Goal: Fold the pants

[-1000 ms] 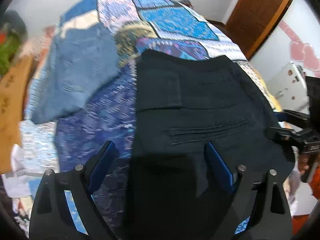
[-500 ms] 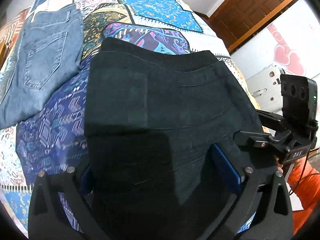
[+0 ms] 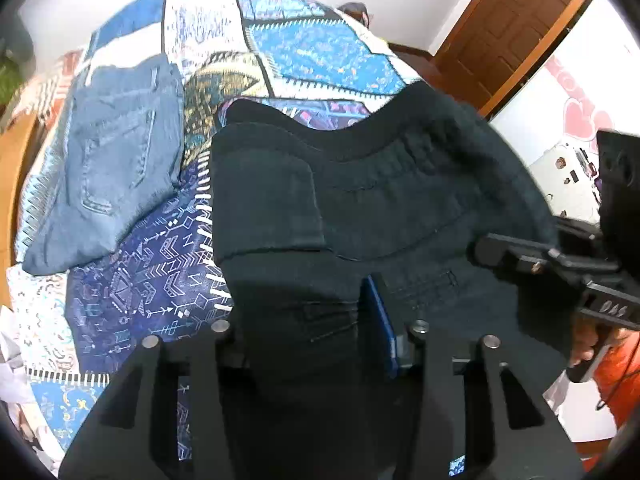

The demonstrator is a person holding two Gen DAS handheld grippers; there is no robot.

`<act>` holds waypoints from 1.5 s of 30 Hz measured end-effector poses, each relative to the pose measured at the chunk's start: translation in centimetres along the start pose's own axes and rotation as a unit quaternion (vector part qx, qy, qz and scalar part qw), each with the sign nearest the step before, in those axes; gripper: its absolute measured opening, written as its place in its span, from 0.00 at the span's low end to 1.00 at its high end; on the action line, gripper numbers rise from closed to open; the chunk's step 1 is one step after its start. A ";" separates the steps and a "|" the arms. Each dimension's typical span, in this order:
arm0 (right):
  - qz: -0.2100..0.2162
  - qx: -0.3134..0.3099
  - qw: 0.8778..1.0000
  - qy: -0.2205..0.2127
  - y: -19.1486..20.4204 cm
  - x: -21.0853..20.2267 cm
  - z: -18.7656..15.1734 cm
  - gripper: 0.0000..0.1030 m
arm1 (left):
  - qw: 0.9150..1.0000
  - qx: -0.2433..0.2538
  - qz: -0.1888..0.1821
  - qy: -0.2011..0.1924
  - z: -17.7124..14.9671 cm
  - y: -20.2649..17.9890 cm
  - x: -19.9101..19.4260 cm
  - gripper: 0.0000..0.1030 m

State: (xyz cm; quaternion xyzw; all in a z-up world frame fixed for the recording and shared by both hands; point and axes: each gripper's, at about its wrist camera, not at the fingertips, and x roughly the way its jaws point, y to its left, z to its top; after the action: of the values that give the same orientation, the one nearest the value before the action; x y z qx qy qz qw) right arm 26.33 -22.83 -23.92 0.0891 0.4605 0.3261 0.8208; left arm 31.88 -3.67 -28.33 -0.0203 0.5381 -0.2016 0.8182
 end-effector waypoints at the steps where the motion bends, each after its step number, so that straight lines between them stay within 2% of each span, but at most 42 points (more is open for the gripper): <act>1: 0.000 -0.003 1.000 -0.004 0.3 -0.2 0.3 0.21 | 1.000 0.004 0.003 -0.005 -0.1 -0.4 -0.4 0.40; 3: -0.005 -0.014 1.000 -0.018 1.2 -1.1 0.5 0.21 | 0.999 0.017 0.008 -0.027 -0.3 -1.2 -2.0 0.31; 5: -0.010 -0.027 0.999 -0.033 2.2 -2.2 0.8 0.20 | 0.999 0.020 0.011 -0.044 -0.3 -1.5 -3.4 0.29; 10: -0.007 -0.049 0.996 -0.070 4.7 -4.1 2.5 0.20 | 0.995 0.013 0.019 -0.094 0.1 -1.4 -7.5 0.28; 15: 0.001 -0.079 0.992 -0.100 7.4 -4.7 4.8 0.20 | 0.988 0.005 0.040 -0.149 1.0 0.0 -12.0 0.28; 20: 0.016 -0.102 0.987 -0.121 9.8 -3.6 7.5 0.20 | 0.980 -0.002 0.065 -0.188 2.1 2.7 -15.3 0.28; 27: 0.061 -0.105 0.984 -0.126 12.1 1.2 12.1 0.20 | 0.971 -0.038 0.086 -0.221 3.9 9.1 -17.7 0.28; 32: 0.081 -0.102 0.985 -0.113 12.3 6.0 14.5 0.20 | 0.967 -0.076 0.081 -0.229 5.7 15.3 -17.3 0.28; 36: 0.095 -0.087 0.988 -0.089 11.3 10.4 16.0 0.20 | 0.966 -0.089 0.081 -0.227 6.5 18.7 -16.0 0.28; 45: 0.079 -0.073 0.994 -0.030 8.6 19.8 18.4 0.20 | 0.972 -0.098 0.111 -0.182 8.3 24.6 -7.2 0.28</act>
State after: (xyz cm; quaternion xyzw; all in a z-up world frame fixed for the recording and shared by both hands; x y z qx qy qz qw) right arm 44.57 -1.14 -23.56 0.0743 0.4024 0.4202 0.8099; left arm 44.38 19.94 -24.79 -0.0774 0.3960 -0.0485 0.9137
